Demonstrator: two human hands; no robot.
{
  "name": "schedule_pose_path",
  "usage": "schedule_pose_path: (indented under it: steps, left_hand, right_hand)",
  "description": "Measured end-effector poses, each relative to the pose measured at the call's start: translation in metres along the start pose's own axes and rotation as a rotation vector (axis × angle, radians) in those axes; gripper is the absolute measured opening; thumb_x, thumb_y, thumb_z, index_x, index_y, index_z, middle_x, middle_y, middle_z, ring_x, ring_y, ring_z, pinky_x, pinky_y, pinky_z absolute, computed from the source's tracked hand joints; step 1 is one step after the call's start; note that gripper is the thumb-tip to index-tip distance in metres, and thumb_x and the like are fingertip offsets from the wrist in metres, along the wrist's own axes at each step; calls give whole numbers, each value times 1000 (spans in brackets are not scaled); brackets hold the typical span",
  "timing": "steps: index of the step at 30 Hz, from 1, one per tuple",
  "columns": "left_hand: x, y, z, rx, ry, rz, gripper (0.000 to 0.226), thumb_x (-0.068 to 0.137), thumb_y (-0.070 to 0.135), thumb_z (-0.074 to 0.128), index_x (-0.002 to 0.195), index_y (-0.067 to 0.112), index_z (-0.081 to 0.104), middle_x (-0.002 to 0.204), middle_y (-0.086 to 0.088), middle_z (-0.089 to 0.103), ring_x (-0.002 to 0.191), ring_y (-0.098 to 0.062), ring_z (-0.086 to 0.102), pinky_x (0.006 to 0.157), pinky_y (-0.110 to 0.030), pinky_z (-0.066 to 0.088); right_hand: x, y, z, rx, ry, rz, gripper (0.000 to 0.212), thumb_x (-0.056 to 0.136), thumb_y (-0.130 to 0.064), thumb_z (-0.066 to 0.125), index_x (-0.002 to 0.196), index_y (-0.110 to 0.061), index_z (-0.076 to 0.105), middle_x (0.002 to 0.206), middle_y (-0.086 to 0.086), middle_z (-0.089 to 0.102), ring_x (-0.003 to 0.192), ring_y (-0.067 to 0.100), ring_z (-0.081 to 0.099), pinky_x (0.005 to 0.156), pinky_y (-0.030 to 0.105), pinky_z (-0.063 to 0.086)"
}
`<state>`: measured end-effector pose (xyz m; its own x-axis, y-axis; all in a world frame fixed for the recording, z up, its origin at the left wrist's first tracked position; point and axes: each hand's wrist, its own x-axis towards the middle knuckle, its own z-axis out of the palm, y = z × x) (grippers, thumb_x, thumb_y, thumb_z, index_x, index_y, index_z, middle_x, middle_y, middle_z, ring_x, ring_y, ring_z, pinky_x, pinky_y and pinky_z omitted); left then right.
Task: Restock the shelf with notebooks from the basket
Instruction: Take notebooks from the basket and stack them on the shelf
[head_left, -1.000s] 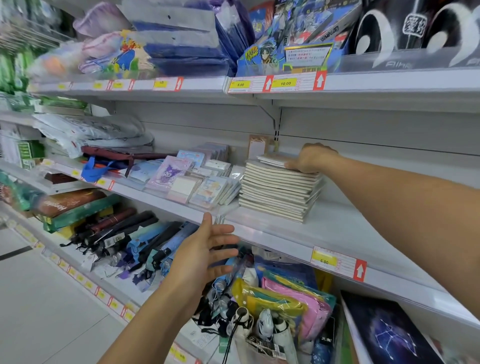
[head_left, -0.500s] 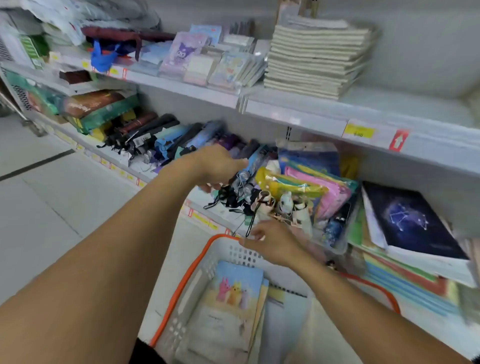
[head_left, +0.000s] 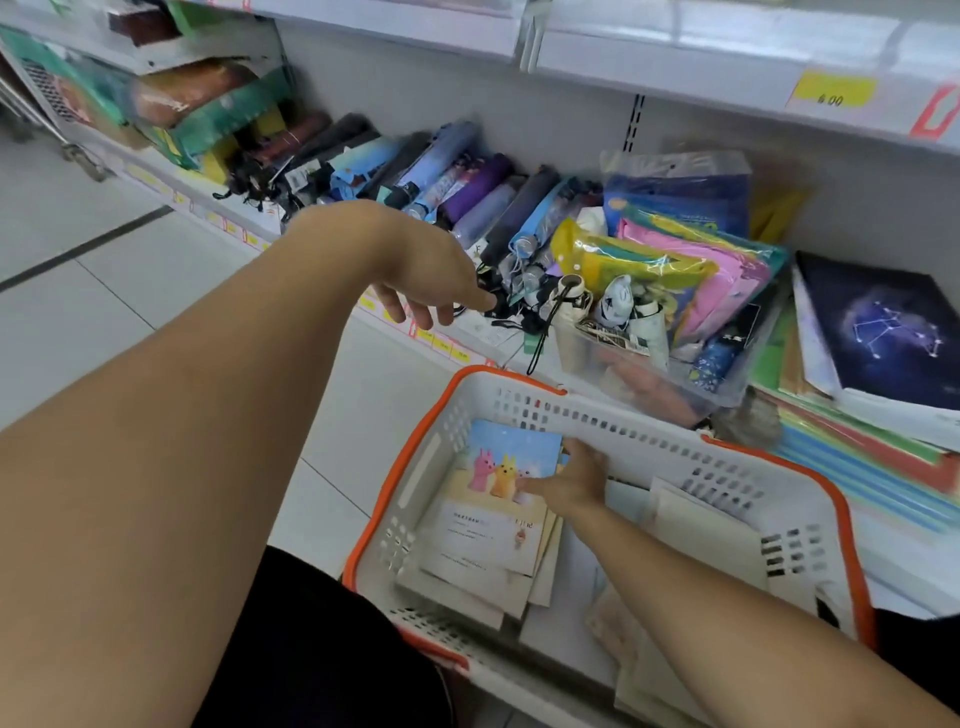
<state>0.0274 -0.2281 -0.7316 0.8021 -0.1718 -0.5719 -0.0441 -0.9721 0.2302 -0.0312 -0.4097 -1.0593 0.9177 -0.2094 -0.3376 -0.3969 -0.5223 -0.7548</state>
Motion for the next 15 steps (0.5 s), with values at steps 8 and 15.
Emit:
schedule_pose_path:
  steps: [8, 15]
  left_hand:
    - [-1, 8, 1, 13, -7, -2, 45, 98, 50, 45, 127, 17, 56, 109, 1, 66, 95, -15, 66, 90, -41, 55]
    - [4, 1, -1, -3, 25, -4, 62, 88, 62, 53, 130, 17, 54, 106, 5, 61, 95, -14, 64, 87, -39, 57]
  right_hand:
    - [-3, 9, -10, -111, 90, -313, 55, 77, -8, 82, 128, -15, 65, 122, 1, 48, 103, 11, 48, 94, 26, 44]
    - [-14, -38, -66, 211, 164, -318, 14, 94, 6, 55, 88, -6, 61, 81, 3, 62, 80, 25, 60, 67, 27, 43]
